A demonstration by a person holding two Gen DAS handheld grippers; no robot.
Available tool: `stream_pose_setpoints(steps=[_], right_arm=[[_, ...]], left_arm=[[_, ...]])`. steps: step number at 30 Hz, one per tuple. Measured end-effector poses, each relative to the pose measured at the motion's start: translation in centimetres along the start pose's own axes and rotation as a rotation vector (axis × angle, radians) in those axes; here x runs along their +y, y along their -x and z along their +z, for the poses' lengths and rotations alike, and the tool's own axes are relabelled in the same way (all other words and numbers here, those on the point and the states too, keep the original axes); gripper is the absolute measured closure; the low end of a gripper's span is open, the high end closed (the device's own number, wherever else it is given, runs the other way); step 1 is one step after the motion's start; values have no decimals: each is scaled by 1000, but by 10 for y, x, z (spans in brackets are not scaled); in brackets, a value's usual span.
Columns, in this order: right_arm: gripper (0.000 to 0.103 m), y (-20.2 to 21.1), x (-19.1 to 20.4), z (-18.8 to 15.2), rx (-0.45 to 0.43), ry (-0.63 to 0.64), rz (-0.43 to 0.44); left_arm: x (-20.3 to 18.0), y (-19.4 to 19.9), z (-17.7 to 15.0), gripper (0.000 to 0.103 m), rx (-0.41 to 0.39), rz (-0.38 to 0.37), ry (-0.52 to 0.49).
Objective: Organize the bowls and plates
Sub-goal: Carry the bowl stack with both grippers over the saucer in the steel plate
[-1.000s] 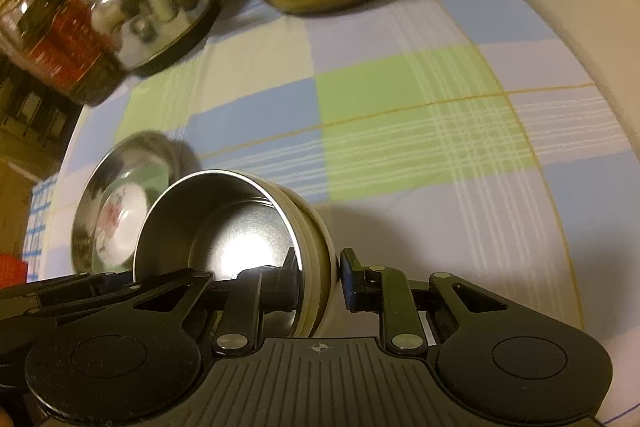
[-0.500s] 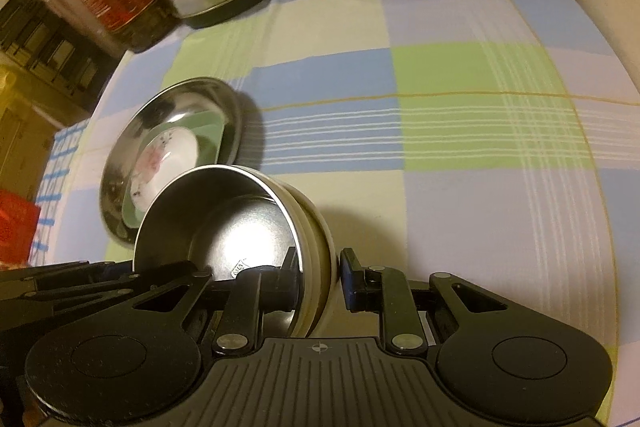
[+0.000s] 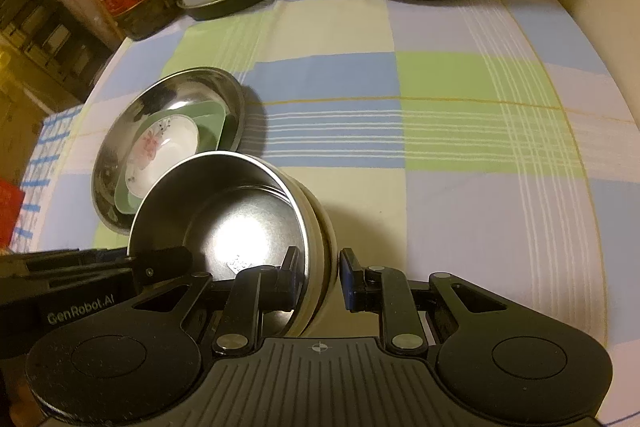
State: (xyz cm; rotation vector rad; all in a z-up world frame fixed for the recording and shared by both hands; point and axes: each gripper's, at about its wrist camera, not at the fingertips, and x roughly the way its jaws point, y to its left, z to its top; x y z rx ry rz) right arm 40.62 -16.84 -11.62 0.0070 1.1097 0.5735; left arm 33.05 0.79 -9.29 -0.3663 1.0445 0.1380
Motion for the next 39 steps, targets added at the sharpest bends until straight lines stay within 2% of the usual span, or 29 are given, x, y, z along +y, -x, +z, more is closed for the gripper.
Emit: stream_pose_setpoints(steps=[12, 24, 39], right_arm=[[82, 2, -7, -2, -17, -94, 14], [83, 4, -9, -6, -49, -124, 20], [83, 6, -11, -4, -47, -138, 28]], left_arm=[[-1, -4, -3, 81, -6, 8, 1], [-3, -4, -4, 81, -12, 9, -16], [-2, -4, -1, 81, -7, 4, -12]])
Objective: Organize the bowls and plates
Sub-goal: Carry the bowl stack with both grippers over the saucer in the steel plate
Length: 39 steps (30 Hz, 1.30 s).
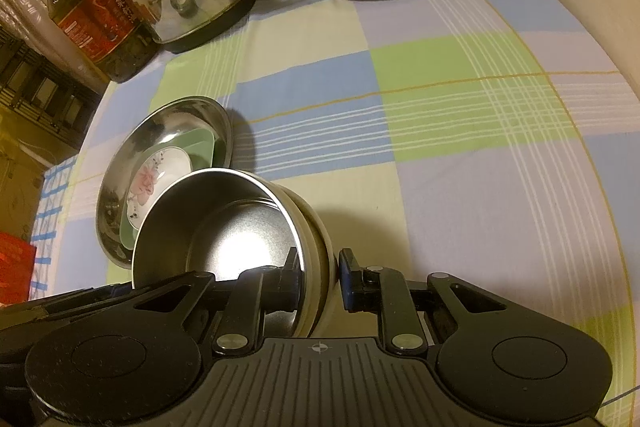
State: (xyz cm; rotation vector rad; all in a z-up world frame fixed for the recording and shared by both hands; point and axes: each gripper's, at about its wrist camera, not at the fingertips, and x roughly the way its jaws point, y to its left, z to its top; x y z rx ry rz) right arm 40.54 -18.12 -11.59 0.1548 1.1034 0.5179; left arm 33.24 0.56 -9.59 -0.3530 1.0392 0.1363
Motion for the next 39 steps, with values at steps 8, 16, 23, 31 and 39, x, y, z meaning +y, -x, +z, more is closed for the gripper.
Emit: stream_pose_setpoints(steps=[8, 16, 23, 31, 39], right_arm=[[83, 6, 1, 5, -8, 4, -5], [83, 12, 3, 12, -13, 7, -9], [83, 14, 14, 22, -22, 24, 1], [83, 8, 34, 36, -26, 68, 29], [83, -10, 61, 47, -7, 101, 67]], left_arm=[[-2, 3, 6, 81, -6, -13, -6], [-2, 6, 13, 81, -12, -21, 0], [4, 17, 20, 81, -37, -18, 18], [21, 28, 32, 81, -76, 6, 58], [50, 33, 40, 81, -98, 43, 101]])
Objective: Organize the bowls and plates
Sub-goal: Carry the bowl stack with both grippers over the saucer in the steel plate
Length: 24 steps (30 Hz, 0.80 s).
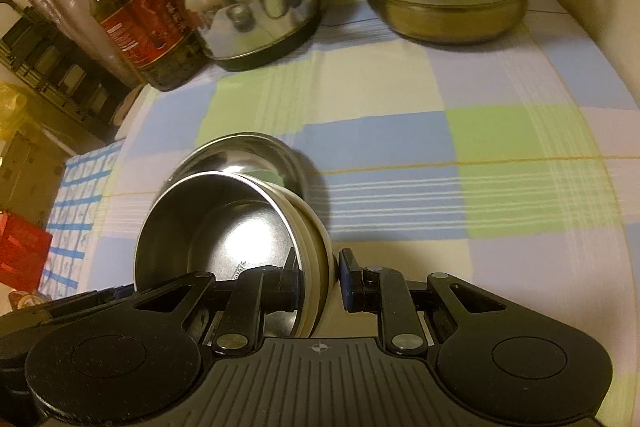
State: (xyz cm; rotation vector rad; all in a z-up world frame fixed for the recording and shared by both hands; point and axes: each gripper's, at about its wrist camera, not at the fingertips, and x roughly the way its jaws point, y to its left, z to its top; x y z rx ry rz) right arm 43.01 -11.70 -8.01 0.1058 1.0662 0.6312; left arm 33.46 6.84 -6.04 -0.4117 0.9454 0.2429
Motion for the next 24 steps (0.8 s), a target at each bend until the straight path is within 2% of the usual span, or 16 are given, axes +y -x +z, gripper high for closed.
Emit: stream_pose_setpoints(steps=[14, 24], right_arm=[[83, -43, 40, 26, 28, 55, 23], [83, -71, 55, 37, 56, 54, 16]], left_arm=[[46, -10, 26, 81, -22, 34, 64], [67, -29, 44, 81, -8, 53, 63]])
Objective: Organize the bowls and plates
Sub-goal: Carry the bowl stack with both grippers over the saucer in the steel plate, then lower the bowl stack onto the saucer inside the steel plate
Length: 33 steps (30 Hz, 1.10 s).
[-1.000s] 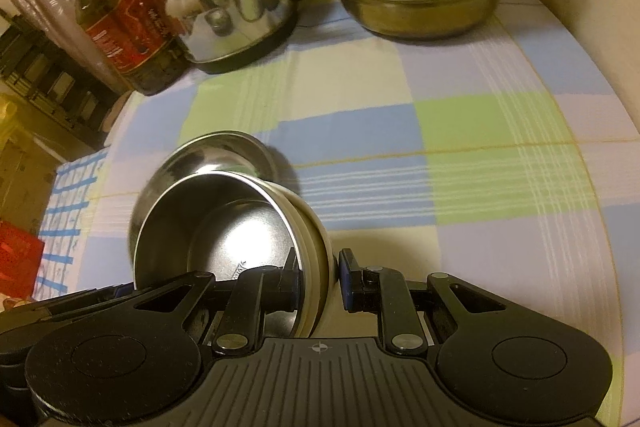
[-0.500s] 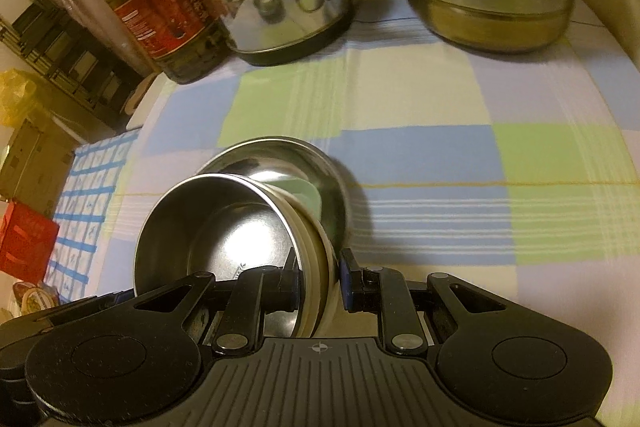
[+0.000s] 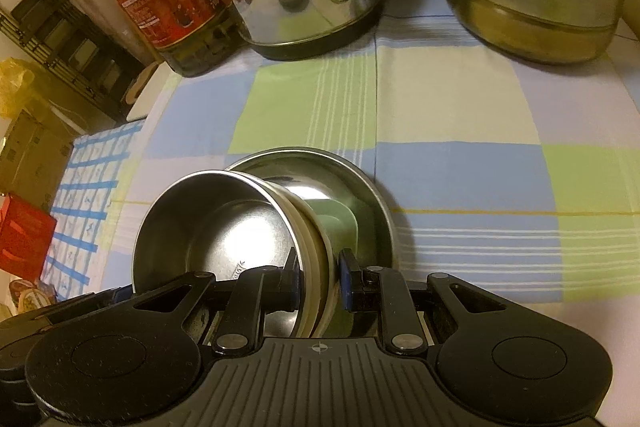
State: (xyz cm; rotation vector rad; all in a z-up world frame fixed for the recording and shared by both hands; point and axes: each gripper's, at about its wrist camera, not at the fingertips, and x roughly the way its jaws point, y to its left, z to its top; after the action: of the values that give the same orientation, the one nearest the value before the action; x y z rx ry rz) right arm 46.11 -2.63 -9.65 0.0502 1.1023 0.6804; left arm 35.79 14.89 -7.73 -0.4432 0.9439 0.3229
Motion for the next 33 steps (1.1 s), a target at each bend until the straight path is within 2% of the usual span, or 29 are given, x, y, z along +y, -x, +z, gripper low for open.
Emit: stream_pose_setpoints(steps=[11, 33], right_arm=[[83, -16, 6, 11, 17, -6, -10], [83, -29, -1, 9, 58, -38, -19]], left_arm=[[9, -13, 12, 81, 18, 2, 7], [10, -26, 11, 81, 51, 4, 4]])
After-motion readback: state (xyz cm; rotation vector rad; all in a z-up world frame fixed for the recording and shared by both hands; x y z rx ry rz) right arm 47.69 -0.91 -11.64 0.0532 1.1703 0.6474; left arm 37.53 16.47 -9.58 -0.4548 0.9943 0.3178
